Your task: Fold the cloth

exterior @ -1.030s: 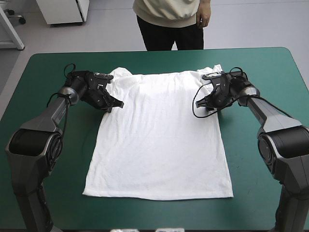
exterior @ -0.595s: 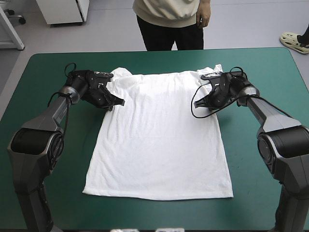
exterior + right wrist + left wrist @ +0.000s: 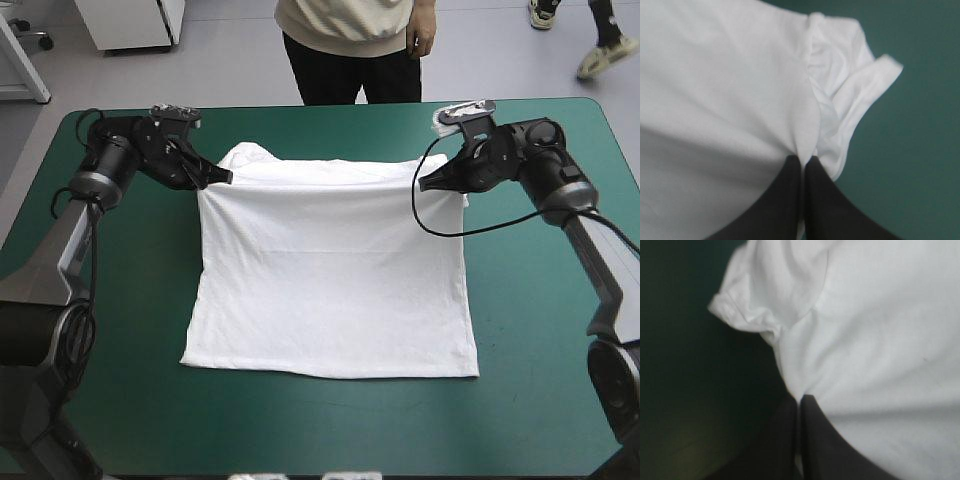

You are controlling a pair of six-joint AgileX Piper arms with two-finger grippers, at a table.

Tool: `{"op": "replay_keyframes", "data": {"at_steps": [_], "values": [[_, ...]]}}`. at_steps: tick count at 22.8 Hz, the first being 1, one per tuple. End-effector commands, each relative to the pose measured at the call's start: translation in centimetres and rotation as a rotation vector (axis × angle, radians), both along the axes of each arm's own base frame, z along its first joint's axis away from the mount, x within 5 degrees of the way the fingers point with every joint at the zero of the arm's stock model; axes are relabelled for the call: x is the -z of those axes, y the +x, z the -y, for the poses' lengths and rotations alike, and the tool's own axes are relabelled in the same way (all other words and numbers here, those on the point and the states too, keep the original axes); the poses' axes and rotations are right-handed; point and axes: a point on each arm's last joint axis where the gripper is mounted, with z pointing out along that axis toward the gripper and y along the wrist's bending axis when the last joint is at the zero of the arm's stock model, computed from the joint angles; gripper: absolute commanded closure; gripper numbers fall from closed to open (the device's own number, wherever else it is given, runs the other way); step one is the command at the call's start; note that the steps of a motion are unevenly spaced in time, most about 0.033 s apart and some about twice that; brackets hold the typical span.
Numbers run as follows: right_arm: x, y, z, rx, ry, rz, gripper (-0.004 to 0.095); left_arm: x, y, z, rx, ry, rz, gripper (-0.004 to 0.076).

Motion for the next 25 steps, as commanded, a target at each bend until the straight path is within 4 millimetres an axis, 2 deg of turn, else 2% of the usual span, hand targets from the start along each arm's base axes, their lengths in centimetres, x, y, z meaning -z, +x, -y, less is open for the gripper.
{"op": "replay_keyframes", "data": {"at_steps": [1,5,7,9,14,17,20,22,23,24,25], "values": [[-7.3,-4.0,1.2,0.0,0.03,0.227,0.0921,-8.3,-3.9,-0.5,0.005,-0.023,0.243,0.0733],[-12.9,-10.4,2.6,-0.009,0.06,0.367,0.0921,-15.2,-10.5,-1.0,0.027,-0.048,0.426,0.0733],[-14.5,-13.8,3.0,-0.038,0.084,0.37,0.0921,-17.2,-14.0,-1.2,0.05,-0.065,0.442,0.0733],[-15.5,-17.2,3.4,-0.076,0.104,0.348,0.0921,-18.2,-17.1,-1.3,0.084,-0.064,0.415,0.0733],[-16.8,-21.6,4.2,-0.091,0.117,0.362,0.0921,-19.3,-21.6,-1.8,0.108,-0.053,0.39,0.0733],[-17.2,-23.1,4.5,-0.092,0.118,0.383,0.0921,-19.8,-23.4,-2.0,0.11,-0.053,0.434,0.0733],[-17.7,-23.2,4.8,-0.074,0.116,0.435,0.0921,-20.6,-23.9,-2.1,0.095,-0.067,0.534,0.0733],[-18.0,-21.9,4.9,-0.046,0.082,0.497,0.0921,-21.6,-23.5,-2.2,0.075,-0.083,0.654,0.0733],[-17.9,-20.4,4.8,-0.032,0.06,0.53,0.0921,-21.9,-22.4,-2.1,0.063,-0.09,0.715,0.0733],[-17.9,-19.6,4.8,-0.026,0.048,0.542,0.0921,-21.9,-21.7,-2.1,0.056,-0.092,0.737,0.0733],[-17.6,-17.6,4.5,-0.02,0.037,0.568,0.0921,-22.0,-20.0,-2.0,0.039,-0.101,0.79,0.0733]]}}
